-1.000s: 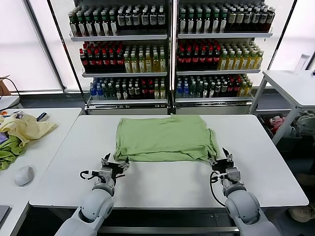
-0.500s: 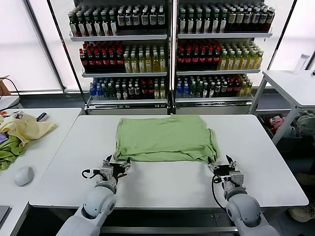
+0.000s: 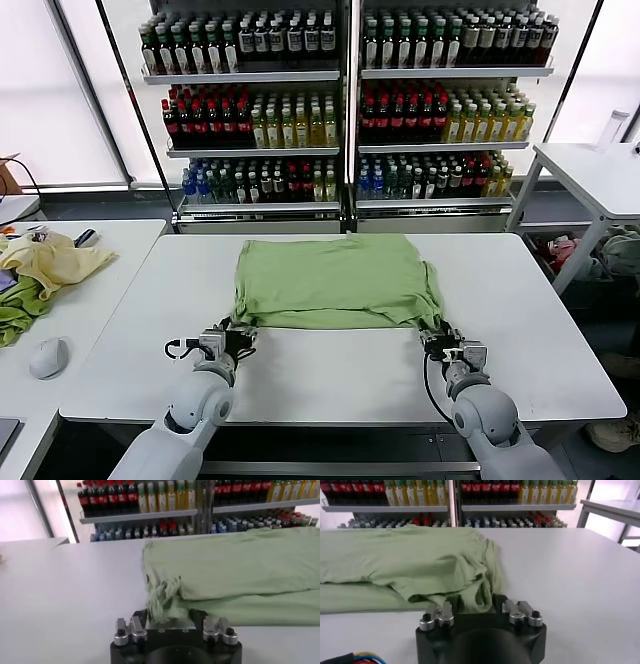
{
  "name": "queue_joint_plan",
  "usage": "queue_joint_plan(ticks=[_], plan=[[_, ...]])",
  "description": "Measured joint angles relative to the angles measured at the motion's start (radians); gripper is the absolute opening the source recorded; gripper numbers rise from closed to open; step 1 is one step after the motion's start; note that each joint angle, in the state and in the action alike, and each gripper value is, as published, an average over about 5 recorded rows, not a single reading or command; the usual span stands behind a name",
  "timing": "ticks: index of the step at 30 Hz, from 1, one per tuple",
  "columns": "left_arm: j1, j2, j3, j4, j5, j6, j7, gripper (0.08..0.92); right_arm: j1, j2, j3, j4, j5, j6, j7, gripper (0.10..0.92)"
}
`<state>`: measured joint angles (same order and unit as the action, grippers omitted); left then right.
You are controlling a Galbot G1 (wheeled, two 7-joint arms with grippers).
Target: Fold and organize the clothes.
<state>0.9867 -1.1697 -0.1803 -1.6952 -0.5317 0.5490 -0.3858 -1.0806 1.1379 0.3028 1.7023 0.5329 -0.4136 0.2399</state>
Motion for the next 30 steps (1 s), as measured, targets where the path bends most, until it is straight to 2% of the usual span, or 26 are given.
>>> queue_joint_plan(ticks=[7, 12, 15, 23, 30], plan=[[-0.004, 0.006, -0.005, -0.002, -0.052, -0.002, 0.005, 0.324, -0.005, -0.012, -0.004, 0.001, 0.023, -0.001, -0.005, 0.165], [0.004, 0.008, -0.013, -0.012, -0.081, -0.010, 0.008, 0.180, -0.019, -0.021, -0.001, 0.014, 0.031, -0.003, -0.008, 0.139], [0.015, 0.010, -0.021, -0.028, -0.089, -0.010, 0.005, 0.124, -0.035, -0.027, 0.004, 0.030, 0.032, -0.004, -0.008, 0.139], [0.081, 0.013, -0.050, -0.111, -0.094, -0.009, -0.002, 0.112, -0.119, -0.046, 0.035, 0.115, 0.020, -0.008, -0.005, 0.139], [0.198, 0.029, -0.085, -0.228, -0.074, -0.008, -0.004, 0.112, -0.254, -0.044, 0.088, 0.240, -0.019, -0.007, -0.007, 0.139]])
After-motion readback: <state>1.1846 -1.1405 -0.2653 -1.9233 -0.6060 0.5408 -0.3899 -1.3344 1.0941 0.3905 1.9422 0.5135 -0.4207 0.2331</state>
